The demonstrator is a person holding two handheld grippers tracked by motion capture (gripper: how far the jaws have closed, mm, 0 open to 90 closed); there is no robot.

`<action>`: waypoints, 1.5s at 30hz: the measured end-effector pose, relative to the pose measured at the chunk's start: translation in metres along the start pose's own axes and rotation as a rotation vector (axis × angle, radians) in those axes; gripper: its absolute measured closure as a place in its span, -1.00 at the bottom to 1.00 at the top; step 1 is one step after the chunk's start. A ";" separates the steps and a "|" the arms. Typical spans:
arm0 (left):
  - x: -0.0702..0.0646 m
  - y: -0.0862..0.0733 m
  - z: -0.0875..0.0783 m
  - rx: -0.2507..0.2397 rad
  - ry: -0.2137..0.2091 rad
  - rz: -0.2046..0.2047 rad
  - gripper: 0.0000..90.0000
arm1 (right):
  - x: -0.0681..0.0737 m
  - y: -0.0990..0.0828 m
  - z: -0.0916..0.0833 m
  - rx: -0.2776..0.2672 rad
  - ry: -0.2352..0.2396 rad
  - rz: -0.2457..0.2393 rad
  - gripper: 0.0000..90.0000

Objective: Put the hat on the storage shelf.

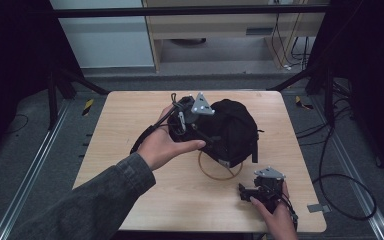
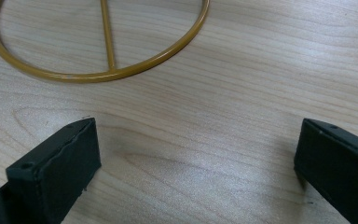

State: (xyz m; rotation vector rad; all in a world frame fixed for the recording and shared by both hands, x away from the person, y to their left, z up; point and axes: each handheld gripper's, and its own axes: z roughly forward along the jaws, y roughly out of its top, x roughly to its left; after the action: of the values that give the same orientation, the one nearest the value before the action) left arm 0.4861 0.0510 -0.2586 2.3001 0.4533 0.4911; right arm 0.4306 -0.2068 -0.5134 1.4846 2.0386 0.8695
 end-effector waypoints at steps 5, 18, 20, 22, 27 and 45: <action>-0.003 -0.006 -0.002 0.002 0.000 -0.004 -0.78 | 0.000 0.000 0.000 0.001 0.000 0.000 -0.99; -0.002 -0.033 -0.009 -0.021 -0.001 -0.042 -0.82 | 0.000 0.000 0.000 0.001 -0.002 -0.006 -0.99; -0.002 -0.040 -0.011 -0.019 0.001 -0.043 -0.83 | 0.000 0.000 0.000 0.000 -0.002 -0.003 -0.99; -0.002 -0.048 -0.012 -0.024 0.001 -0.058 -0.83 | 0.000 0.000 0.000 0.001 -0.001 -0.002 -0.99; 0.002 -0.067 -0.014 -0.012 0.012 -0.073 -0.85 | 0.000 0.000 0.000 0.000 -0.002 -0.005 -0.99; 0.015 -0.143 -0.002 0.015 0.028 -0.144 -0.87 | 0.000 0.000 0.000 0.001 0.001 0.003 -0.99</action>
State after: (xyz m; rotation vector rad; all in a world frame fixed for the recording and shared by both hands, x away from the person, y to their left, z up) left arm 0.4731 0.1555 -0.3567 2.2571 0.6332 0.4505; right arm 0.4305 -0.2067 -0.5131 1.4885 2.0383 0.8709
